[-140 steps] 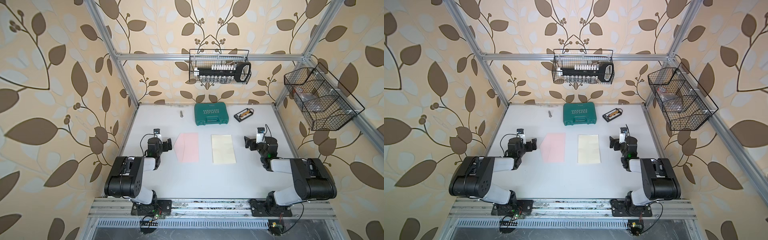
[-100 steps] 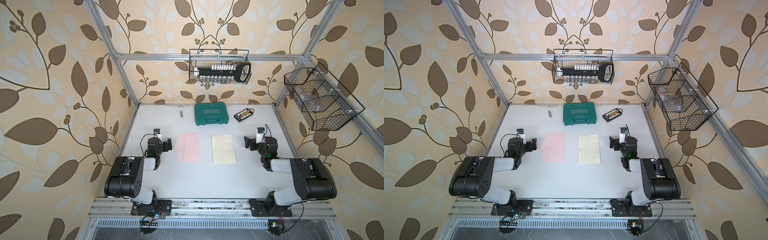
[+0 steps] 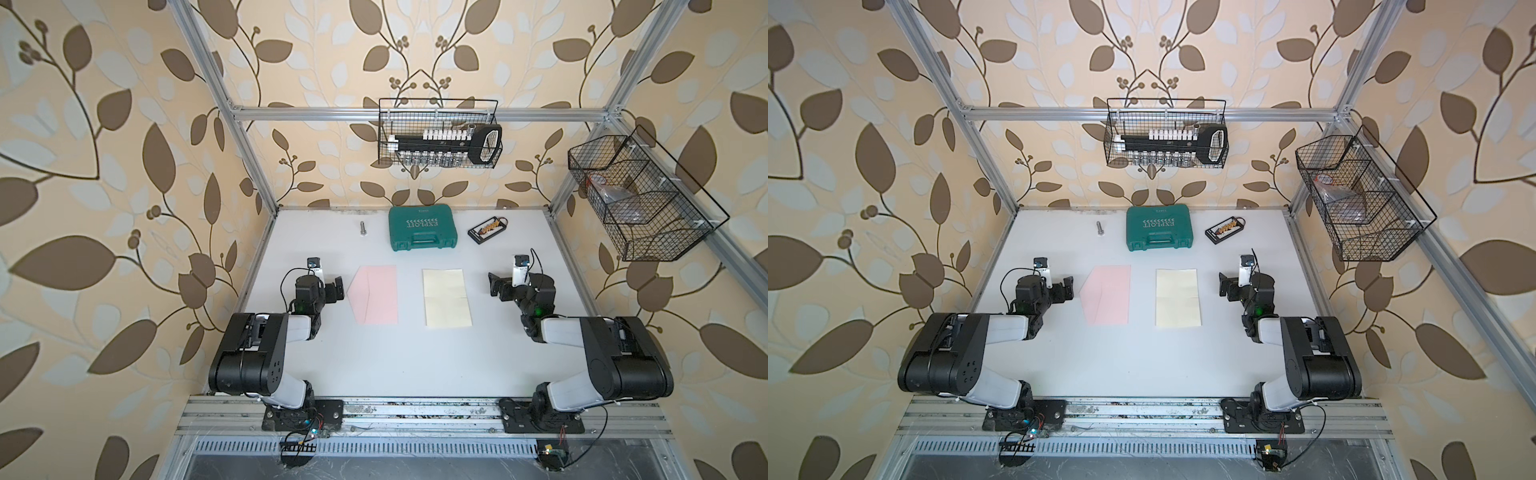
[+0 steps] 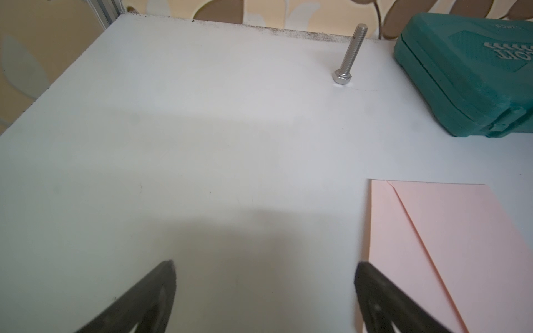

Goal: Fold the letter paper in half and place it into the envelope
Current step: Fold the letter paper at the center of the board.

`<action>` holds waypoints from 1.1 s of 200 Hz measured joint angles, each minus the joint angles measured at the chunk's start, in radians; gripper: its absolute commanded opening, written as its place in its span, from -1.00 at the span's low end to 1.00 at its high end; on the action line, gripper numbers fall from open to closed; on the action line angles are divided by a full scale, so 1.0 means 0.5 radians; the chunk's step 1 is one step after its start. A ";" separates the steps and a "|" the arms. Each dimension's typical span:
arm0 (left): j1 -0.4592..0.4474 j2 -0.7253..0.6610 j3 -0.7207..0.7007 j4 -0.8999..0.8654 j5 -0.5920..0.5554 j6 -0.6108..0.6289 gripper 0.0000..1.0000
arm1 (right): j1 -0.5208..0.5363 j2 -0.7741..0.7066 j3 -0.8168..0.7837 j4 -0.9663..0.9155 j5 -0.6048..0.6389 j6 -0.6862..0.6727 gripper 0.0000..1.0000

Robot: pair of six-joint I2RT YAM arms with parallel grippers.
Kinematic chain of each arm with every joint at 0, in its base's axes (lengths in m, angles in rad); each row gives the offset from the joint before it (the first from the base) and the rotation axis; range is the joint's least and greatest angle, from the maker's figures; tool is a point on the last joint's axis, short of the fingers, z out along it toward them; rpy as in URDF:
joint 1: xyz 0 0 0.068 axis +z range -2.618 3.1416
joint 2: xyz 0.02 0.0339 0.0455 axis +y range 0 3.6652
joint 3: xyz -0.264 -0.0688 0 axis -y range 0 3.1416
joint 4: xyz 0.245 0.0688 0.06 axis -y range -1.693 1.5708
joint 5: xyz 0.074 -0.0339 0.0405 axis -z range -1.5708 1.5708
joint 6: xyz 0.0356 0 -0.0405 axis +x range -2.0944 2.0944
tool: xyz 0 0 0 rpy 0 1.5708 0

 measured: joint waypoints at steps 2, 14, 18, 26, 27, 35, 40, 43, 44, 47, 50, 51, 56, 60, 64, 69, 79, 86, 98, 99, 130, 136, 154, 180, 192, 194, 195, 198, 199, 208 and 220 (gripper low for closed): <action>-0.001 0.000 0.000 0.000 0.000 0.000 0.98 | 0.000 0.000 0.000 0.000 0.000 0.000 0.96; -0.001 0.000 0.000 0.000 0.000 -0.001 0.98 | 0.000 0.000 0.000 0.000 0.000 0.000 0.96; -0.001 0.000 0.000 0.000 0.000 0.000 0.98 | 0.000 0.000 0.000 0.000 0.000 0.000 0.96; -0.001 0.000 0.000 0.000 0.000 -0.001 0.98 | 0.000 0.000 0.000 0.000 0.000 0.000 0.96; -0.001 0.000 0.000 0.000 0.000 -0.001 0.98 | 0.000 0.000 0.000 0.000 0.000 0.000 0.96; -0.001 0.000 0.000 0.000 0.000 -0.001 0.98 | 0.000 0.000 0.000 0.000 0.000 0.000 0.96; 0.000 0.000 0.000 0.000 0.000 -0.001 0.98 | 0.000 0.000 0.000 0.000 0.000 0.000 0.96; -0.001 0.000 0.000 0.000 0.000 -0.001 0.98 | 0.000 0.000 0.000 0.000 0.000 0.000 0.96; -0.001 0.000 0.000 0.000 0.000 0.000 0.98 | 0.000 0.000 0.000 0.000 0.000 0.000 0.96; 0.000 0.000 0.000 0.000 0.000 0.000 0.98 | 0.000 0.000 0.000 0.000 0.000 0.000 0.96; -0.001 0.000 0.000 0.000 0.000 0.000 0.98 | 0.000 0.000 0.000 0.000 0.000 0.000 0.96; -0.001 0.000 0.000 0.000 0.000 -0.001 0.98 | 0.000 0.000 0.000 0.000 0.000 0.000 0.96; -0.001 0.000 0.000 0.000 0.000 -0.001 0.98 | 0.000 0.000 0.000 0.000 0.000 0.000 0.96; -0.001 0.000 0.000 0.000 0.000 -0.001 0.98 | 0.000 0.000 0.000 0.000 0.000 0.000 0.96; -0.001 0.000 0.000 0.000 0.000 -0.001 0.98 | 0.000 0.000 0.000 0.000 0.000 0.000 0.96; -0.001 0.000 0.000 0.000 0.000 0.000 0.98 | 0.000 0.000 0.000 0.000 0.000 0.000 0.96; -0.001 0.000 0.000 0.000 0.000 -0.001 0.98 | 0.000 0.000 0.000 0.000 0.000 0.000 0.96; 0.000 0.000 0.000 0.000 0.000 0.000 0.98 | 0.000 0.000 0.000 0.000 0.000 0.000 0.96; -0.001 0.000 0.000 0.000 0.000 -0.001 0.98 | 0.000 0.000 0.000 0.000 0.000 0.000 0.96; -0.001 0.000 0.000 0.000 0.000 0.000 0.98 | 0.000 0.000 0.000 0.000 0.000 0.000 0.96; -0.001 0.000 0.000 0.000 0.000 -0.001 0.98 | 0.000 0.000 0.000 -0.001 0.025 0.006 0.96; 0.000 0.000 0.000 0.001 0.000 0.000 0.98 | 0.000 0.000 0.000 -0.004 0.031 0.008 0.96; -0.001 0.003 0.000 0.005 0.000 0.000 0.98 | 0.002 0.000 0.000 -0.008 0.058 0.010 0.96; -0.001 0.001 0.014 -0.021 -0.026 -0.002 0.98 | 0.077 -0.089 0.117 -0.342 0.377 0.070 0.96; -0.001 -0.005 0.166 -0.327 -0.048 -0.003 0.98 | 0.106 -0.159 0.333 -0.691 0.529 0.101 0.96; -0.001 -0.003 0.211 -0.392 -0.050 -0.003 0.98 | 0.109 -0.172 0.378 -0.740 0.552 0.104 0.96; -0.001 -0.002 0.226 -0.417 -0.050 -0.004 0.98 | 0.110 -0.175 0.392 -0.757 0.559 0.106 0.96; -0.001 0.001 0.291 -0.509 -0.053 -0.004 0.98 | 0.111 -0.192 0.461 -0.826 0.590 0.110 0.96; -0.002 0.003 0.324 -0.549 -0.051 -0.005 0.98 | 0.111 -0.196 0.474 -0.838 0.596 0.111 0.96; -0.014 0.022 0.546 -0.767 -0.055 -0.009 0.98 | 0.121 -0.262 0.600 -0.944 0.660 0.114 0.96; -0.029 0.027 0.797 -0.914 -0.064 -0.018 0.98 | 0.127 -0.393 0.669 -1.027 0.713 0.130 0.96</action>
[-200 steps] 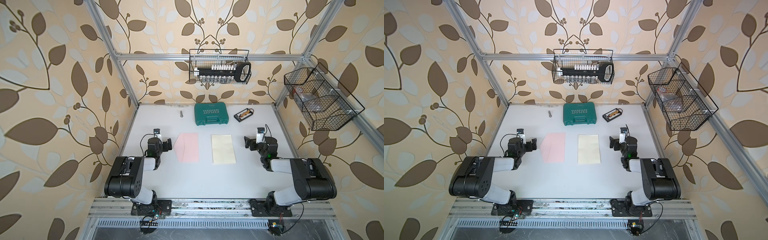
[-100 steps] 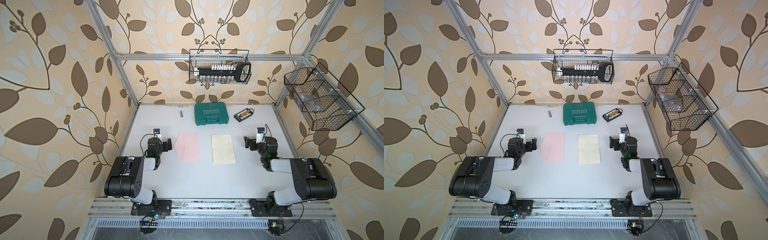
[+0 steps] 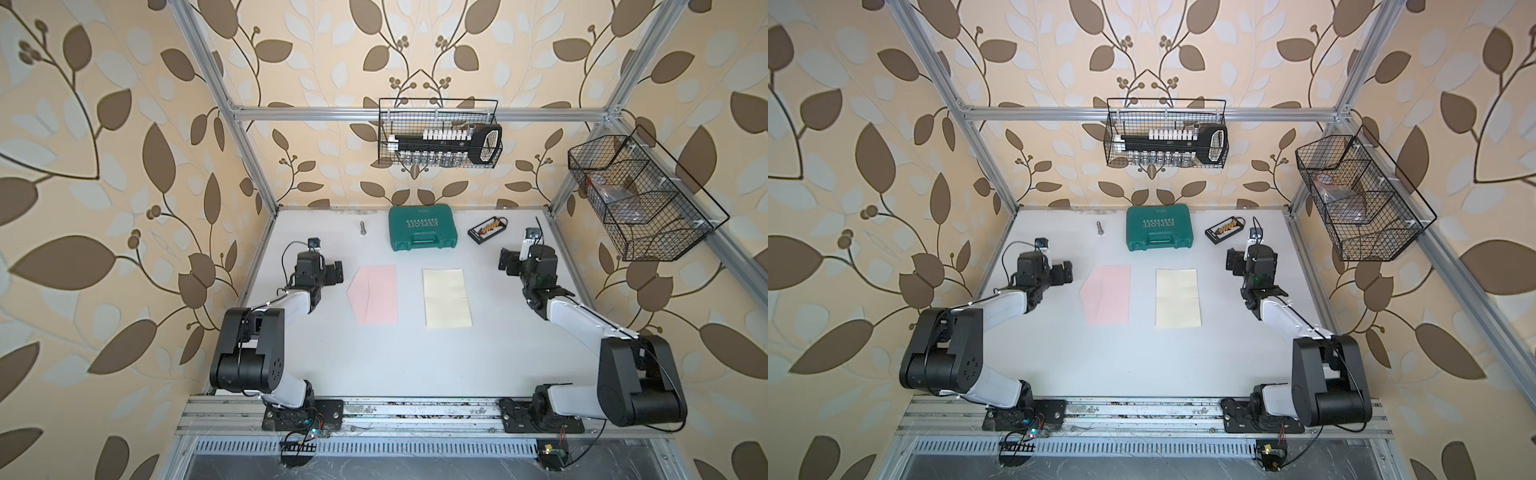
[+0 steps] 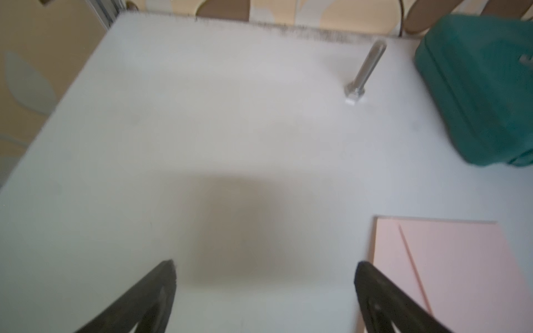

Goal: Fold the letter paper in half and place it into the envelope
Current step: Fold the letter paper at the center of the board.

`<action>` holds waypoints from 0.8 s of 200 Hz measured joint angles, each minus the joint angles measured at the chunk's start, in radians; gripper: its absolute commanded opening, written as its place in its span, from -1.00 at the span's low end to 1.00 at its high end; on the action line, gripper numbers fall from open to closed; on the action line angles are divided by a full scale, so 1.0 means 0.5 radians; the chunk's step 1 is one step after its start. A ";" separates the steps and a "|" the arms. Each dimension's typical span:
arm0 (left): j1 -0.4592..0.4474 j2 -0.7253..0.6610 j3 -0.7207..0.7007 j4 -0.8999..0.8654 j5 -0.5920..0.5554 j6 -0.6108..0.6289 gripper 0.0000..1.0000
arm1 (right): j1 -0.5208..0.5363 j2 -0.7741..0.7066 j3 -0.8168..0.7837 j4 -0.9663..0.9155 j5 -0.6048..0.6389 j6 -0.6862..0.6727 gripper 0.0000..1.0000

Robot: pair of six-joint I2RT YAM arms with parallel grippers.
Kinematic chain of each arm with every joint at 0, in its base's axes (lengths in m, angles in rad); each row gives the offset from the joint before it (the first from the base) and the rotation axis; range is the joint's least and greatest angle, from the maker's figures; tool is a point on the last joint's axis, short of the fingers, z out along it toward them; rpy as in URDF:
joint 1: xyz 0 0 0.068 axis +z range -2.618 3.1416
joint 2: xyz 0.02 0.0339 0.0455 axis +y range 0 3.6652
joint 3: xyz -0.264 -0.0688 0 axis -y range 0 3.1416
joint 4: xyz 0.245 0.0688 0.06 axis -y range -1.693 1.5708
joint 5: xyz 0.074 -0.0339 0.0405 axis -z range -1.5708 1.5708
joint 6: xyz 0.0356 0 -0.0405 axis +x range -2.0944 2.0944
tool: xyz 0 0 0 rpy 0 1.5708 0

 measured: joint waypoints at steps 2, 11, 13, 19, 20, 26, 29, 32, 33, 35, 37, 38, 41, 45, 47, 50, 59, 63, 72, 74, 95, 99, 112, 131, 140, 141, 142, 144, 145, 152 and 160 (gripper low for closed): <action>-0.005 -0.004 0.037 -0.019 0.000 -0.003 0.98 | 0.002 -0.027 0.004 -0.014 0.007 0.005 0.96; -0.037 -0.022 0.160 -0.095 -0.002 -0.026 0.98 | 0.007 -0.133 0.010 -0.084 0.023 0.038 0.96; -0.044 -0.029 0.185 -0.114 -0.001 -0.034 0.98 | 0.008 -0.156 0.010 -0.102 0.024 0.048 0.96; -0.075 -0.046 0.245 -0.172 -0.001 -0.059 0.98 | 0.008 -0.206 0.014 -0.159 0.024 0.076 0.96; -0.082 -0.050 0.257 -0.188 0.002 -0.066 0.98 | 0.008 -0.211 0.015 -0.167 0.024 0.081 0.96; -0.114 -0.067 0.300 -0.249 0.002 -0.097 0.98 | 0.010 -0.252 0.027 -0.245 0.023 0.124 0.96; -0.134 -0.076 0.317 -0.285 0.004 -0.105 0.98 | 0.010 -0.266 0.034 -0.285 0.023 0.150 0.96; -0.157 -0.086 0.338 -0.327 0.005 -0.120 0.98 | 0.010 -0.276 0.041 -0.323 0.023 0.171 0.96; -0.162 -0.089 0.342 -0.336 0.006 -0.122 0.98 | 0.010 -0.281 0.044 -0.343 0.023 0.185 0.96; -0.182 -0.098 0.351 -0.361 0.005 -0.129 0.98 | 0.010 -0.285 0.050 -0.366 0.023 0.204 0.96; -0.198 -0.103 0.360 -0.386 0.002 -0.137 0.98 | 0.010 -0.288 0.058 -0.397 0.024 0.229 0.96; -0.204 -0.105 0.362 -0.394 0.002 -0.140 0.98 | 0.010 -0.290 0.063 -0.420 0.024 0.242 0.96; -0.237 -0.117 0.375 -0.437 0.003 -0.152 0.98 | 0.009 -0.293 0.079 -0.472 0.022 0.278 0.96; -0.272 -0.128 0.387 -0.481 -0.002 -0.159 0.98 | 0.009 -0.292 0.101 -0.542 0.023 0.326 0.96; -0.295 -0.136 0.393 -0.504 0.000 -0.166 0.98 | 0.008 -0.291 0.116 -0.584 0.014 0.349 0.96; -0.327 -0.145 0.401 -0.537 -0.005 -0.168 0.98 | 0.003 -0.286 0.137 -0.639 0.005 0.379 0.96; -0.433 -0.168 0.427 -0.640 0.000 -0.198 0.98 | -0.014 -0.272 0.195 -0.781 -0.076 0.446 0.96; -0.468 -0.175 0.440 -0.678 0.001 -0.211 0.97 | -0.020 -0.267 0.219 -0.837 -0.117 0.474 0.96; -0.558 -0.179 0.479 -0.769 0.019 -0.250 0.97 | -0.027 -0.265 0.249 -0.932 -0.180 0.520 0.96; -0.578 -0.179 0.490 -0.788 0.022 -0.259 0.98 | -0.026 -0.269 0.251 -0.952 -0.193 0.530 0.96; -0.735 -0.159 0.592 -0.964 0.081 -0.359 0.93 | -0.003 -0.350 0.234 -1.091 -0.308 0.578 0.68; -0.765 -0.149 0.622 -0.999 0.090 -0.369 0.92 | 0.001 -0.373 0.229 -1.112 -0.330 0.605 0.61; -0.855 -0.073 0.725 -1.083 0.109 -0.414 0.91 | 0.006 -0.444 0.228 -1.174 -0.387 0.617 0.33; -0.986 0.094 0.870 -1.192 0.132 -0.460 0.85 | 0.005 -0.502 0.237 -1.260 -0.475 0.604 -0.12; -1.049 0.182 0.935 -1.243 0.161 -0.474 0.80 | 0.006 -0.507 0.246 -1.313 -0.511 0.600 -0.64; -1.061 0.198 0.945 -1.250 0.166 -0.481 0.80 | 0.006 -0.507 0.246 -1.317 -0.517 0.594 -0.69; -1.067 0.206 0.950 -1.254 0.167 -0.483 0.79 | 0.006 -0.507 0.247 -1.321 -0.523 0.589 -0.75; -1.081 0.226 0.966 -1.266 0.171 -0.482 0.76 | 0.006 -0.507 0.248 -1.330 -0.524 0.602 -0.85; -1.086 0.232 0.971 -1.270 0.173 -0.481 0.75 | 0.006 -0.507 0.249 -1.334 -0.529 0.604 -0.90; -1.139 0.311 1.025 -1.305 0.188 -0.494 0.53 | 0.006 -0.507 0.249 -1.366 -0.555 0.607 -1.00; -1.194 0.401 1.089 -1.340 0.208 -0.516 0.24 | 0.006 -0.513 0.249 -1.402 -0.583 0.616 -1.00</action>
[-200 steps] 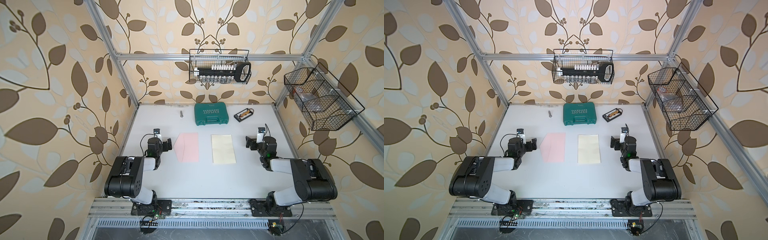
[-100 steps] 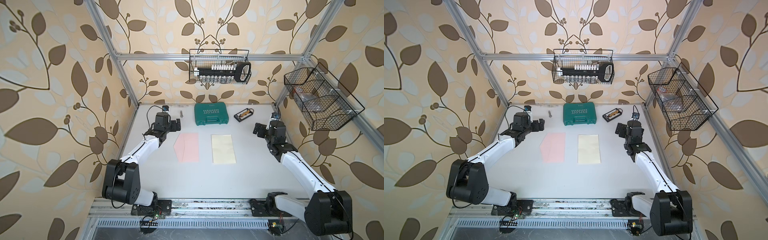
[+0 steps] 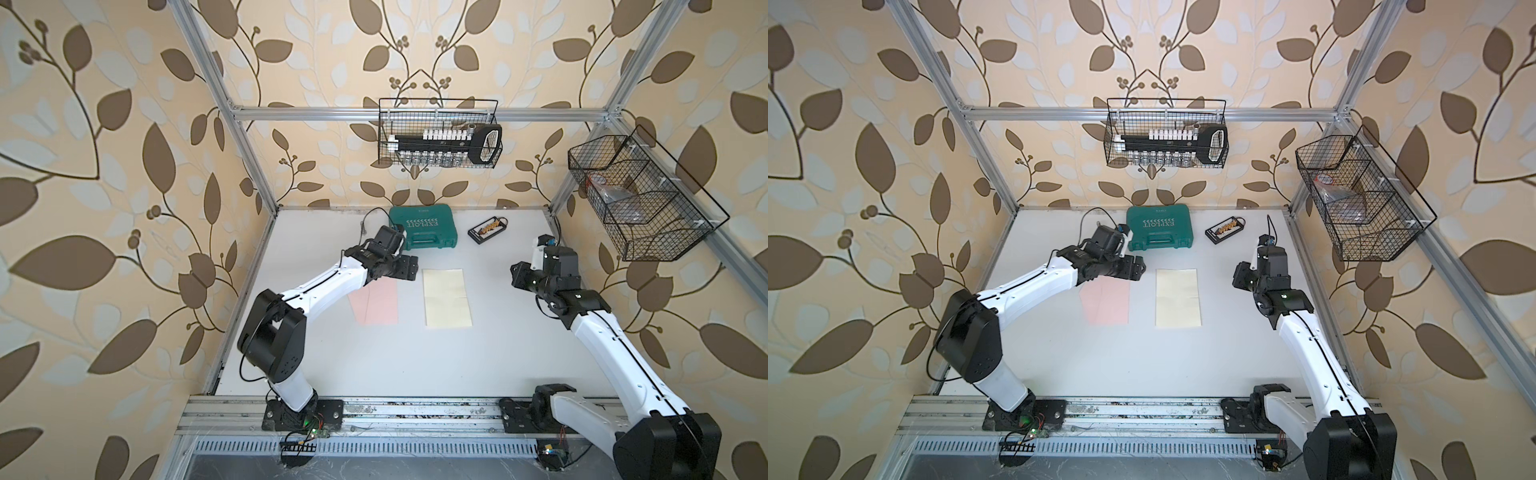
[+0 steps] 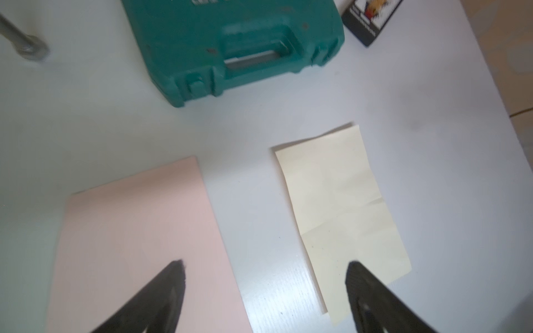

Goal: Fold the letter paper in half and place it into the envelope
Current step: Fold the letter paper at the center of the board.

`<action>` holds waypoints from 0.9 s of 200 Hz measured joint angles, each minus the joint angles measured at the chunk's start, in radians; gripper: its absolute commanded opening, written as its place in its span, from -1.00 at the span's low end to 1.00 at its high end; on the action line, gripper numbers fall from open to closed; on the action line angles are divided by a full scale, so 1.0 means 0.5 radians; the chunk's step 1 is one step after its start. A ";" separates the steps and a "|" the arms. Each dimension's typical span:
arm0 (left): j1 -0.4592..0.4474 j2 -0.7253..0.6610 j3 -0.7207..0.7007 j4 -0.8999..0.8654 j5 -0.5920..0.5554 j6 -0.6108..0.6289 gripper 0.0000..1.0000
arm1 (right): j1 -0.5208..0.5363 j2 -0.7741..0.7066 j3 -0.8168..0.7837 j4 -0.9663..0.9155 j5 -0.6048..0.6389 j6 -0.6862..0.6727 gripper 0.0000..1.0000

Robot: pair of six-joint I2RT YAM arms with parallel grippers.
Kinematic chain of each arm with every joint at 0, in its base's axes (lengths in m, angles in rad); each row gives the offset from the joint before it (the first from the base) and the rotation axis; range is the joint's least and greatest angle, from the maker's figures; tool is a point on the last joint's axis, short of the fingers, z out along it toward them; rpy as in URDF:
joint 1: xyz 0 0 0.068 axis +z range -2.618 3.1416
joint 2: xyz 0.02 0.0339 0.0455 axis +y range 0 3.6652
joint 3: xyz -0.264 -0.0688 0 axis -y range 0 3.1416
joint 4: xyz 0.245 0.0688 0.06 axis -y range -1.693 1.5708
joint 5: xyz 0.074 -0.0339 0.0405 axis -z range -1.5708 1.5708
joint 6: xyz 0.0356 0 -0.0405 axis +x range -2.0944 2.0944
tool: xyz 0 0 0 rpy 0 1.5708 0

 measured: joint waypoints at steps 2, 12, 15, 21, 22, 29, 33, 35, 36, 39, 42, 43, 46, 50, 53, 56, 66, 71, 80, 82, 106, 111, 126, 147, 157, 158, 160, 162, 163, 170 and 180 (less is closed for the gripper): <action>-0.015 0.027 0.018 -0.005 0.002 -0.022 0.18 | 0.000 -0.003 0.000 -0.005 -0.001 0.010 -1.00; -0.077 0.143 0.108 -0.047 0.008 -0.020 -0.11 | 0.000 -0.022 0.000 -0.042 -0.024 0.024 -1.00; -0.091 0.179 0.130 -0.051 0.011 -0.049 -0.21 | 0.000 -0.032 0.000 -0.050 -0.028 0.030 -1.00; -0.115 0.241 0.174 -0.063 0.017 -0.053 -0.39 | 0.000 -0.052 0.000 -0.066 -0.040 0.034 -1.00; -0.117 0.249 0.179 -0.063 0.018 -0.063 -0.43 | 0.000 -0.054 0.000 -0.069 -0.041 0.035 -1.00; -0.145 0.322 0.226 -0.069 0.043 -0.082 -0.69 | 0.000 -0.079 0.000 -0.084 -0.058 0.035 -1.00; -0.156 0.359 0.250 -0.077 0.060 -0.070 -0.88 | 0.000 -0.091 0.000 -0.093 -0.071 0.036 -0.97; -0.163 0.379 0.262 -0.079 0.068 -0.095 -0.97 | 0.000 -0.098 0.000 -0.098 -0.078 0.034 -0.83; -0.165 0.385 0.267 -0.080 0.072 -0.096 -1.00 | 0.000 -0.102 0.000 -0.100 -0.084 0.034 -0.72; -0.167 0.408 0.285 -0.089 0.082 -0.089 -1.00 | 0.000 -0.111 0.000 -0.108 -0.094 0.034 -0.46; -0.171 0.433 0.301 -0.094 0.095 -0.106 -1.00 | 0.000 -0.117 0.000 -0.114 -0.103 0.037 -0.15; -0.172 0.444 0.309 -0.097 0.105 -0.108 -1.00 | 0.000 -0.120 0.000 -0.115 -0.105 0.036 -0.06; -0.174 0.463 0.326 -0.101 0.115 -0.102 -1.00 | 0.000 -0.127 0.000 -0.123 -0.116 0.031 0.20; -0.175 0.496 0.350 -0.111 0.126 -0.120 -1.00 | 0.000 -0.134 0.000 -0.131 -0.128 0.040 0.48; -0.175 0.517 0.368 -0.117 0.130 -0.117 -1.00 | 0.000 -0.138 0.000 -0.139 -0.140 0.031 0.66; -0.175 0.536 0.384 -0.124 0.138 -0.126 -0.76 | 0.000 -0.141 0.000 -0.144 -0.146 0.034 0.82; -0.175 0.593 0.439 -0.140 0.163 -0.145 0.22 | 0.000 -0.150 0.000 -0.166 -0.173 0.034 0.96; -0.175 0.620 0.466 -0.150 0.172 -0.149 0.29 | 0.000 -0.153 0.000 -0.176 -0.182 0.034 0.96; -0.175 0.659 0.510 -0.166 0.180 -0.164 0.34 | 0.002 -0.163 0.000 -0.192 -0.197 0.035 0.96; -0.175 0.671 0.521 -0.168 0.182 -0.165 0.34 | 0.002 -0.167 -0.001 -0.196 -0.202 0.034 0.96; -0.175 0.743 0.613 -0.188 0.180 -0.188 0.36 | 0.009 -0.219 -0.005 -0.211 -0.229 0.024 0.92; -0.175 0.752 0.623 -0.191 0.177 -0.188 0.35 | 0.013 -0.236 -0.012 -0.210 -0.240 0.009 0.82; -0.175 0.774 0.650 -0.197 0.169 -0.190 0.34 | 0.027 -0.288 -0.036 -0.203 -0.273 -0.046 0.48; -0.175 0.827 0.713 -0.203 0.167 -0.194 0.34 | 0.044 -0.360 -0.071 -0.199 -0.320 -0.165 0.43; -0.175 0.864 0.755 -0.207 0.169 -0.197 0.34 | 0.047 -0.374 -0.071 -0.209 -0.359 -0.236 0.47; -0.175 0.868 0.761 -0.208 0.168 -0.198 0.34 | 0.048 -0.375 -0.071 -0.209 -0.362 -0.239 0.48; -0.175 0.874 0.768 -0.209 0.168 -0.198 0.33 | 0.048 -0.375 -0.071 -0.210 -0.371 -0.249 0.49; -0.175 0.879 0.771 -0.208 0.168 -0.198 0.33 | 0.050 -0.375 -0.070 -0.213 -0.378 -0.264 0.50; -0.175 0.883 0.776 -0.208 0.168 -0.198 0.33 | 0.050 -0.375 -0.070 -0.214 -0.381 -0.270 0.51; -0.175 0.902 0.793 -0.211 0.168 -0.200 0.33 | 0.059 -0.369 -0.066 -0.232 -0.402 -0.317 0.56; -0.175 0.927 0.817 -0.213 0.167 -0.202 0.33 | 0.076 -0.345 -0.050 -0.270 -0.423 -0.387 0.64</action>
